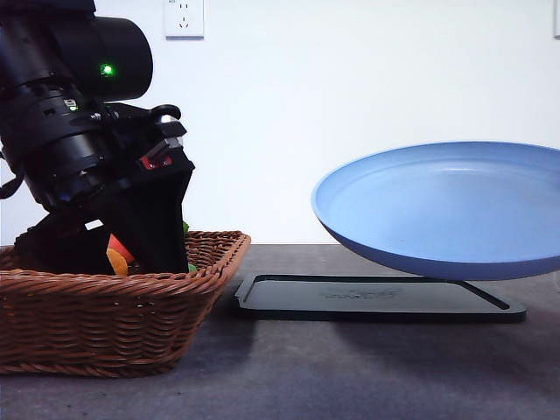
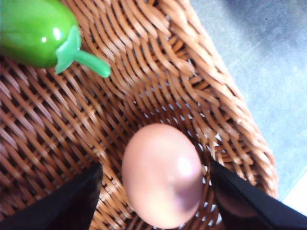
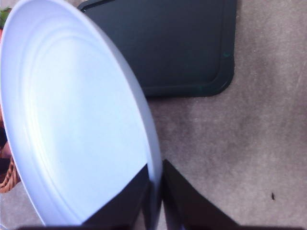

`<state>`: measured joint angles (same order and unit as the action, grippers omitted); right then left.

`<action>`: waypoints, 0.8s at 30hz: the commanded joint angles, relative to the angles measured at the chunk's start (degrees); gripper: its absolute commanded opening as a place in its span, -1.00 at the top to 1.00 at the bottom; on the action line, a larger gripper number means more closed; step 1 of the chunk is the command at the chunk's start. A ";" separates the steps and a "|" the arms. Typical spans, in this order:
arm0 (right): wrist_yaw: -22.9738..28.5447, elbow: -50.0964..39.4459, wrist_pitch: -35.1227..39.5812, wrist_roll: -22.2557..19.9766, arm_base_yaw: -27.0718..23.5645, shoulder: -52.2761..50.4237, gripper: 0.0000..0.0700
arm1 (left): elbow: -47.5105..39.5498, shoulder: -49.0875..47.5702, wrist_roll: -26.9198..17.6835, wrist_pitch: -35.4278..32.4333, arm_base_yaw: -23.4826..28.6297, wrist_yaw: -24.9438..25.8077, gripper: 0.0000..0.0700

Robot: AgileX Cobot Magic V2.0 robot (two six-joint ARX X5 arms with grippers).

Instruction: Transfer egg from basket to plate and serve

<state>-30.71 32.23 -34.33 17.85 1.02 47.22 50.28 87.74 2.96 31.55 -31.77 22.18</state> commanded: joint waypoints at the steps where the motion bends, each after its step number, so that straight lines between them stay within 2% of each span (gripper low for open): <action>1: -0.38 0.04 0.42 0.15 -0.09 0.11 1.00 | 0.79 1.88 -1.02 -0.19 -0.50 -0.38 -0.26; 12: -0.51 0.04 0.41 0.15 -0.09 0.11 1.00 | 0.82 2.17 -1.04 -1.14 -0.50 -0.38 0.26; 17: -0.81 0.04 0.38 0.17 -0.09 0.11 1.00 | 1.95 2.17 -1.09 0.49 -0.45 -0.38 0.29; 24: -0.89 0.04 -0.48 0.22 -0.05 0.15 1.00 | 11.70 2.17 -3.22 11.80 -0.44 -0.34 0.29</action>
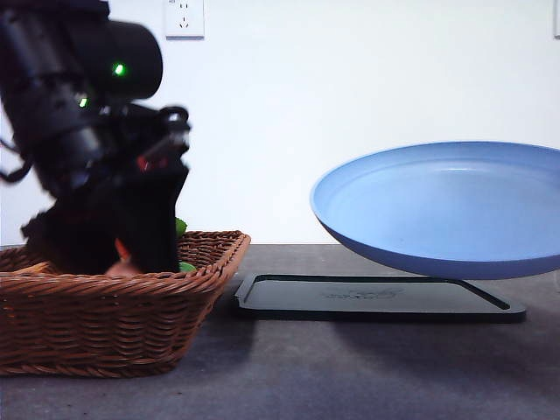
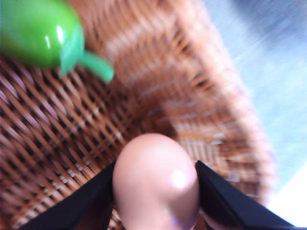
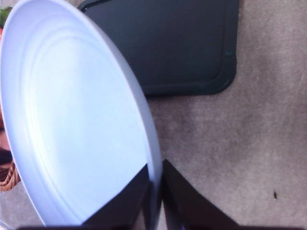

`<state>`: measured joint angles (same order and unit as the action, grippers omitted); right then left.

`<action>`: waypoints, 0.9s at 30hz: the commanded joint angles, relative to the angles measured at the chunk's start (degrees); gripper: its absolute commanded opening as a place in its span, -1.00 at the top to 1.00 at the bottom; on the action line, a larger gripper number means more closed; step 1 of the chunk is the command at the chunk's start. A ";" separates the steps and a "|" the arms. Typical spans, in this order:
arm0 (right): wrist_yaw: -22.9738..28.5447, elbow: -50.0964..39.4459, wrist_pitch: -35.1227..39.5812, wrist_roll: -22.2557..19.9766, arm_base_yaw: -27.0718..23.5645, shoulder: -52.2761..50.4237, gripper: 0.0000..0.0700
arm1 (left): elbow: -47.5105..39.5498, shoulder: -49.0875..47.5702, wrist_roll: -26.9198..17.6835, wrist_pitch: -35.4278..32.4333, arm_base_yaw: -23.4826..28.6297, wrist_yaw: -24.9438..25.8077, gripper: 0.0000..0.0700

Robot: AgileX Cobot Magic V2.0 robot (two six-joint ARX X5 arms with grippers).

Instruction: Transfer egg from basket to plate and serve

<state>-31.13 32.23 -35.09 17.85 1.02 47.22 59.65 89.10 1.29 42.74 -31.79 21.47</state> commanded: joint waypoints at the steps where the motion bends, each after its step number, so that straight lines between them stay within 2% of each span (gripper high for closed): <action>1: -0.57 0.04 0.04 0.29 -0.03 0.17 1.00 | 4.33 0.81 -1.86 2.37 -0.42 0.39 0.29; 4: -1.79 0.04 -0.57 1.15 -0.01 0.27 1.00 | 10.80 0.81 -1.90 6.44 -0.54 0.91 0.29; 7: -3.69 0.04 -0.93 1.22 0.18 0.28 1.00 | 16.37 0.81 -1.26 7.38 -1.45 3.43 0.29; 12: -6.27 0.04 -1.49 1.30 1.52 0.31 1.00 | 22.57 0.81 -0.11 4.68 -5.34 9.41 0.29; 17: -6.47 0.04 -1.52 3.05 3.82 0.40 1.00 | 23.22 0.98 -0.39 -1.01 -12.34 9.00 0.29; 19: -6.49 0.04 -1.67 3.48 4.71 0.69 1.00 | 23.22 1.42 -1.23 -2.01 -15.28 7.31 0.29; 25: -6.66 0.04 -4.72 4.05 6.98 3.10 1.00 | 23.22 3.86 -6.14 -2.01 -23.02 -6.33 0.28; 27: -7.11 0.04 -5.44 4.02 7.64 4.19 1.00 | 23.22 5.07 -7.18 -1.94 -24.63 -8.43 0.28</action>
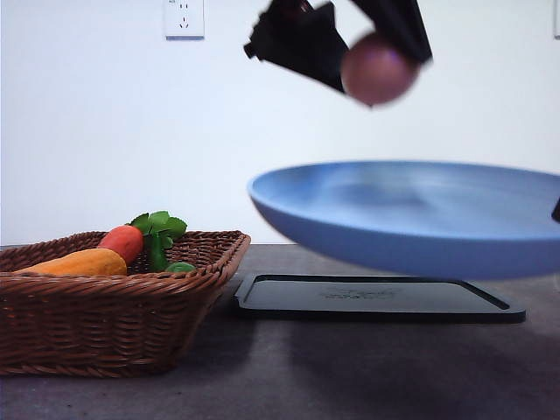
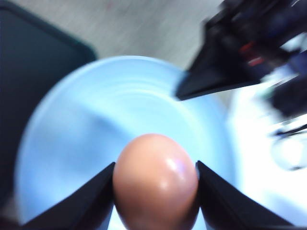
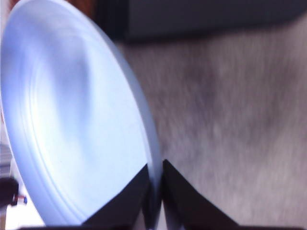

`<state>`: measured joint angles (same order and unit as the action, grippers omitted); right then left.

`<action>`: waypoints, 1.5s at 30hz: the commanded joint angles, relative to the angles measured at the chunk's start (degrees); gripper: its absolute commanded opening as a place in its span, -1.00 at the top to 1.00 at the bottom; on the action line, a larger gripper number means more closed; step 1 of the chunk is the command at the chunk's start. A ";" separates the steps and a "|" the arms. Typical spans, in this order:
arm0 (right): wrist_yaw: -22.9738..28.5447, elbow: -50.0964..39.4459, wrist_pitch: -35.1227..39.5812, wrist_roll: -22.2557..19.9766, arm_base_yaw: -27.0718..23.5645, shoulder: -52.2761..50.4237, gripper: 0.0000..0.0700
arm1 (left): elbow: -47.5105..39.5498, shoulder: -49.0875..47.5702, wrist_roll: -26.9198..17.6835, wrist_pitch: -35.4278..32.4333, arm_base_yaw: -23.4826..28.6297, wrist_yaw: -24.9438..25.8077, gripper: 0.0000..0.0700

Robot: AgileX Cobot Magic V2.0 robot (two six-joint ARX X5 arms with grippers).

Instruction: Transfer egg from basket to plate and serve

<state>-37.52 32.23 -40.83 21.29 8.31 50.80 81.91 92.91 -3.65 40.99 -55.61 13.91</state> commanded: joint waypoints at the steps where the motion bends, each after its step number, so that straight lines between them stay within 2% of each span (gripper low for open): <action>1: -1.04 0.04 0.11 0.55 0.64 1.05 1.00 | 0.96 1.90 -2.69 -0.10 -1.42 -1.15 0.28; 6: -2.16 0.04 0.09 0.53 1.39 2.21 1.00 | 0.96 5.68 -3.20 0.29 -3.10 -1.67 0.28; 18: -3.02 0.04 0.05 0.35 1.39 2.30 1.00 | 0.96 9.47 -3.20 1.14 -3.35 -1.96 0.24; 23: -2.99 0.04 0.01 0.33 1.39 2.30 1.00 | 0.96 9.47 -2.90 1.01 -3.63 -1.96 -0.18; 25: -2.99 0.04 -0.19 0.33 1.39 2.30 1.00 | 0.96 9.47 -2.71 1.22 -3.63 -1.96 -0.28; 32: -2.97 0.04 -3.69 -2.05 1.36 4.02 1.00 | 2.90 7.86 -1.66 6.00 -3.22 -1.94 -0.29; 37: -2.95 0.04 -3.43 -3.84 1.32 7.76 1.00 | 5.03 3.69 -1.67 8.90 -2.03 -1.96 -0.29; 45: -2.99 0.19 6.78 -3.74 0.60 16.58 1.00 | 7.04 -6.33 -1.67 13.91 1.54 -1.96 -0.26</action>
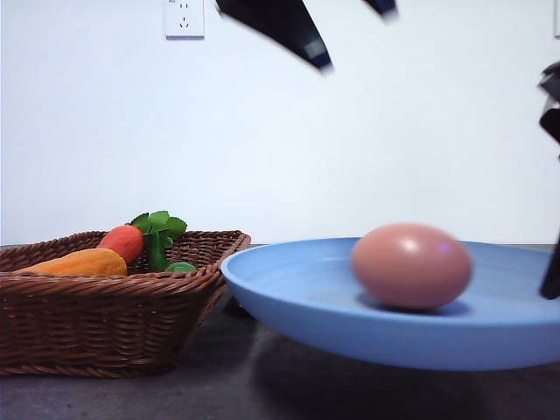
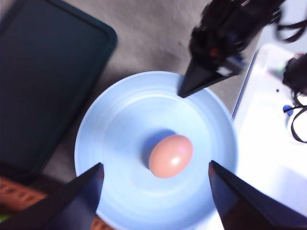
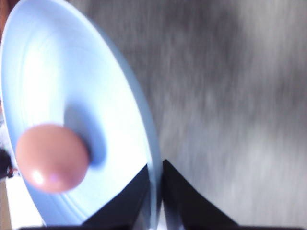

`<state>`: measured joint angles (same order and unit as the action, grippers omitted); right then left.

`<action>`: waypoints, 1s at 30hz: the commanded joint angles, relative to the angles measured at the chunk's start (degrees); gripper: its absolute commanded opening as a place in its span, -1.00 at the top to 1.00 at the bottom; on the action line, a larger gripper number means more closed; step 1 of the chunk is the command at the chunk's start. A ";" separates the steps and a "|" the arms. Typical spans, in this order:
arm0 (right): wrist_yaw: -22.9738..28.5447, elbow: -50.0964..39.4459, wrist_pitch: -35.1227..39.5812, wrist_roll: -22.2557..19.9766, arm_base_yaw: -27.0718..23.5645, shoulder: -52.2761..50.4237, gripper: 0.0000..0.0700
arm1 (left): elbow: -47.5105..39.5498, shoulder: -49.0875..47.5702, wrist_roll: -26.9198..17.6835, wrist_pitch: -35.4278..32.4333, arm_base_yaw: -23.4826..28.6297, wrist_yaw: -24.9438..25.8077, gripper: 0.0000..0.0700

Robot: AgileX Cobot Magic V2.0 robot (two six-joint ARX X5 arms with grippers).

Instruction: Transfer egg from basket to plate and serve

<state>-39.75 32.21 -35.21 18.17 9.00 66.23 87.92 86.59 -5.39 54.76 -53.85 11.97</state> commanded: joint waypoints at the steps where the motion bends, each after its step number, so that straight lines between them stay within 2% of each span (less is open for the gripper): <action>1: -0.76 0.43 2.14 -0.36 -0.37 2.36 1.00 | 1.03 -1.33 0.07 0.75 0.26 -0.03 -0.26; 8: -0.77 6.17 3.93 -1.79 -4.63 12.04 1.00 | 1.03 -10.65 0.06 5.04 4.08 -0.03 -0.26; 16: -0.75 19.81 3.90 -3.86 -8.35 24.22 1.00 | 1.03 -19.66 -0.85 7.93 7.02 -0.05 -0.27; 24: -0.64 33.00 3.40 -3.52 -8.62 36.85 1.00 | 1.03 -23.53 -1.22 9.00 8.90 -0.07 -0.26; 30: 1.17 37.18 2.91 -3.45 -8.00 42.34 1.00 | 1.03 -23.70 -1.43 9.10 8.94 -0.07 -0.26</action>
<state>-38.06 68.09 -32.20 15.18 0.70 107.39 87.92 62.46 -6.10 64.20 -44.64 11.94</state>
